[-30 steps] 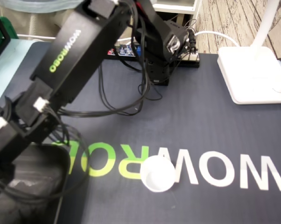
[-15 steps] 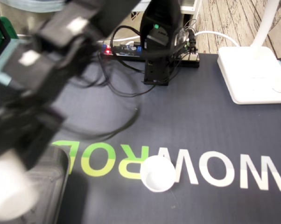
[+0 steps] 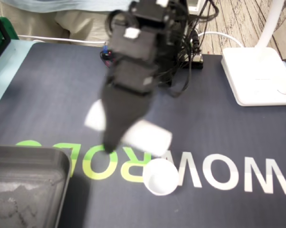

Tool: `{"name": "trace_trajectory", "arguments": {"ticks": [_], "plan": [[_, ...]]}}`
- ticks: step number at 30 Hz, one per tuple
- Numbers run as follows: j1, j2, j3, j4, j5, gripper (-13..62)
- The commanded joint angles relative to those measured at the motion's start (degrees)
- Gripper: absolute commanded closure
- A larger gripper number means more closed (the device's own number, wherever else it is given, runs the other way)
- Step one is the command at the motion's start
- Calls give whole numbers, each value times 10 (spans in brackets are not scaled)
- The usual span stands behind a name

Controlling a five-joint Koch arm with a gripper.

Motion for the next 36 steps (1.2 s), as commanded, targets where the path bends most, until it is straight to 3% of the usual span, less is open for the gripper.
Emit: {"name": "trace_trajectory", "arguments": {"ticks": [1,8,15,36], "plan": [[-32,29,-6,-57,-148,483],[-92,21,14,-91,-409,482],[-121,-101,18,-210,-583,482],[-149,-230,4,-296,-644,480]]}}
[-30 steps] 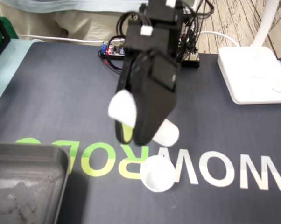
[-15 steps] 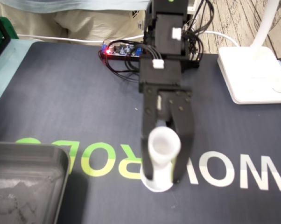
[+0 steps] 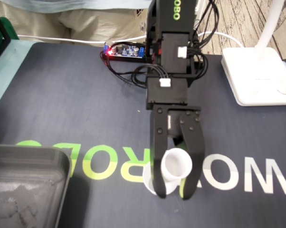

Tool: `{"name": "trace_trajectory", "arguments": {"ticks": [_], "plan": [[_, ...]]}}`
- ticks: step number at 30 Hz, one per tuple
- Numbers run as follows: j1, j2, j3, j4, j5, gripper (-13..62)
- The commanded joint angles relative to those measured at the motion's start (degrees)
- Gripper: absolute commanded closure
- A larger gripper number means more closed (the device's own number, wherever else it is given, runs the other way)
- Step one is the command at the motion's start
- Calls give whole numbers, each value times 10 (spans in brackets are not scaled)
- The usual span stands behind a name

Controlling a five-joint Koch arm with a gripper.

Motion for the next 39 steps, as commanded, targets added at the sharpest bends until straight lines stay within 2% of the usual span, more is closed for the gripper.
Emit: {"name": "trace_trajectory", "arguments": {"ticks": [1,15,16,18,22,24,31,39], "plan": [[5,-1,-31,-45,-4,480],[28,-52,-33,-91,-5,472],[29,-62,-33,-100,-4,429],[29,-74,-36,-112,-3,390],[25,-77,-36,-119,-2,379],[25,-77,-35,-121,-2,332],[35,-62,-33,-134,-1,250],[33,40,-21,-123,16,242]]}}
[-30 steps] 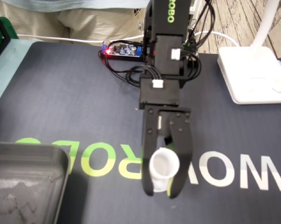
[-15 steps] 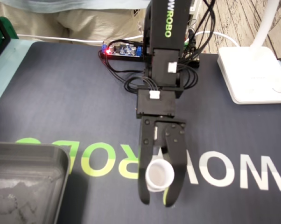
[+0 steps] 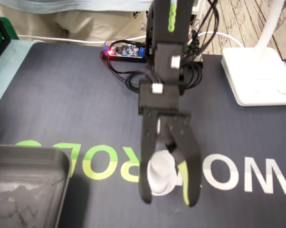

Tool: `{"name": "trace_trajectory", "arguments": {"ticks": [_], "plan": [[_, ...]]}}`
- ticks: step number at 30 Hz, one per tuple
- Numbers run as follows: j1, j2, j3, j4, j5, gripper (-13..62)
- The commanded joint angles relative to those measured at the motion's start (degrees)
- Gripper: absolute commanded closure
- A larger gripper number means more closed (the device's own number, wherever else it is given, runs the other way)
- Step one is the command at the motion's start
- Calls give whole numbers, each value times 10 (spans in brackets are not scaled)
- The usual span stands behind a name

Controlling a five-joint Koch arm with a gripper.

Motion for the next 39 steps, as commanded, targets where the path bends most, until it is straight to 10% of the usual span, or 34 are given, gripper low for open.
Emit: {"name": "trace_trajectory", "arguments": {"ticks": [1,23,39], "plan": [[0,42,-18,-32,18,242],[38,344,11,458,771,187],[58,375,215,458,851,147]]}}
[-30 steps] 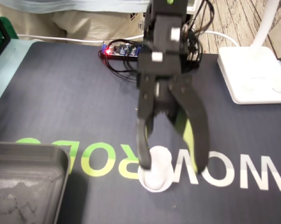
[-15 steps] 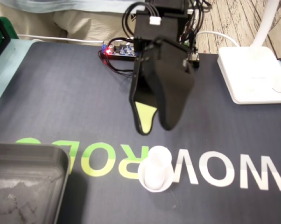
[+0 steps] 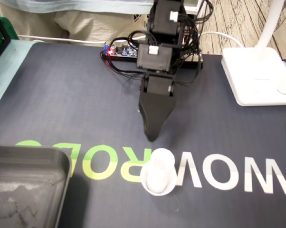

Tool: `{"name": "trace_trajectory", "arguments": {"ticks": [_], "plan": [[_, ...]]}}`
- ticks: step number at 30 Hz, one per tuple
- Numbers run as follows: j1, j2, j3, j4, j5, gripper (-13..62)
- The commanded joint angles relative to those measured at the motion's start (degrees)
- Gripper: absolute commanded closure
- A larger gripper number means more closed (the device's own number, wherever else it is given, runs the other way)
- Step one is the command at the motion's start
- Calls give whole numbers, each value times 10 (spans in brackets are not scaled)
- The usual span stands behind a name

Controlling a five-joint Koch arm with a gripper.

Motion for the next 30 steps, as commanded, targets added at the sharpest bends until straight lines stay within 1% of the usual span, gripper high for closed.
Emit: {"name": "trace_trajectory", "arguments": {"ticks": [1,7,15,30], "plan": [[-1,45,-1,-13,4,147],[-1,45,73,-95,4,148],[-2,44,120,-104,4,148],[-4,44,126,-104,4,148]]}}
